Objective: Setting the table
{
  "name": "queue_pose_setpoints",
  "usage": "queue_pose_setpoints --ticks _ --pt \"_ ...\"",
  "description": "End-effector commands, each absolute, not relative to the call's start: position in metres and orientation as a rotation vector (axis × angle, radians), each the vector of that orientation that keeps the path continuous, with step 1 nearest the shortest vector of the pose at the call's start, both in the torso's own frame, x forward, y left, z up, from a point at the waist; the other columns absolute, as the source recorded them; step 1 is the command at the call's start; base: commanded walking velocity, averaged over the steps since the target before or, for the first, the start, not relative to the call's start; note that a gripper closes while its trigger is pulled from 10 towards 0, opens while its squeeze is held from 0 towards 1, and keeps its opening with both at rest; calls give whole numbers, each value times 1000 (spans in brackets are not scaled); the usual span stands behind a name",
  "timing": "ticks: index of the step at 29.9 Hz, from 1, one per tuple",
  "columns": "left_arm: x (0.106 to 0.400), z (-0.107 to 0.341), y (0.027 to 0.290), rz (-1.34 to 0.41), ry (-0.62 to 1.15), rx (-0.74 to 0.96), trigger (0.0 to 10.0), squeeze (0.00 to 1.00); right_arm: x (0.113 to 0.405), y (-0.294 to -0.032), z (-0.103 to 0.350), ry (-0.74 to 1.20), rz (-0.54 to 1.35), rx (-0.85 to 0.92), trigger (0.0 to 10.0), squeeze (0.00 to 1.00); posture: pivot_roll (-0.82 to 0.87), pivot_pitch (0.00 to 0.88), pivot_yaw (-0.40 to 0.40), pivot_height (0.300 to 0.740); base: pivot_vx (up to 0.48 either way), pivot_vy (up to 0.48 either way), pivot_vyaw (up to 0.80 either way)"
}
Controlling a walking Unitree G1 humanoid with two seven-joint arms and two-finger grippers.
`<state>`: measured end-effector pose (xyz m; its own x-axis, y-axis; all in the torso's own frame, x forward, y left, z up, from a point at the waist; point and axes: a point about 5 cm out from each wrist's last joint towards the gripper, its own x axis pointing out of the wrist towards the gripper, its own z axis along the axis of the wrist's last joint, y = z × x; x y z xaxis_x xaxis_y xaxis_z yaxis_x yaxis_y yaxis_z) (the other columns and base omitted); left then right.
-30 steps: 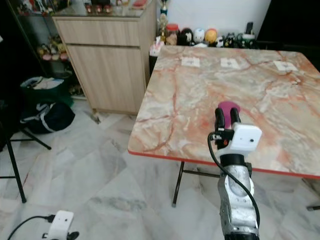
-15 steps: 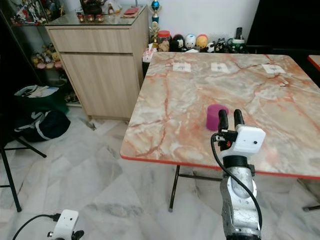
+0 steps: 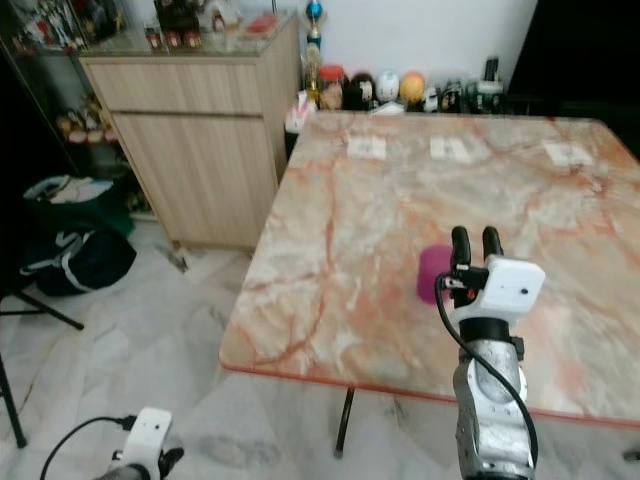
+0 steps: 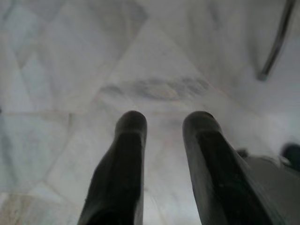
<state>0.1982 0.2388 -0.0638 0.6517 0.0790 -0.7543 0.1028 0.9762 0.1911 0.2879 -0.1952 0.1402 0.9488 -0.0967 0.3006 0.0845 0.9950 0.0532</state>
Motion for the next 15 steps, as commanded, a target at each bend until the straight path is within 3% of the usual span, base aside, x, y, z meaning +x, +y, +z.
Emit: queue_pose_setpoints --ticks 1,8,9,10,15 --pt "197 -65 237 -19 869 219 10000 0 289 -194 143 -307 -72 28 10000 0 41 0 14 740 0 0 0" --pt "197 -66 236 -21 870 219 10000 0 292 -196 139 -236 -50 -21 10000 0 46 0 13 740 0 0 0" --pt "196 -66 236 -20 872 219 10000 0 292 -195 138 -220 -37 -33 10000 247 43 0 13 740 0 0 0" --pt "196 -66 236 -20 874 219 10000 0 293 -194 137 -193 -23 -48 10000 1000 43 0 13 740 0 0 0" --pt "194 -67 236 -20 879 220 10000 0 292 -191 139 -155 -7 -52 10000 1000 39 0 13 740 0 0 0"
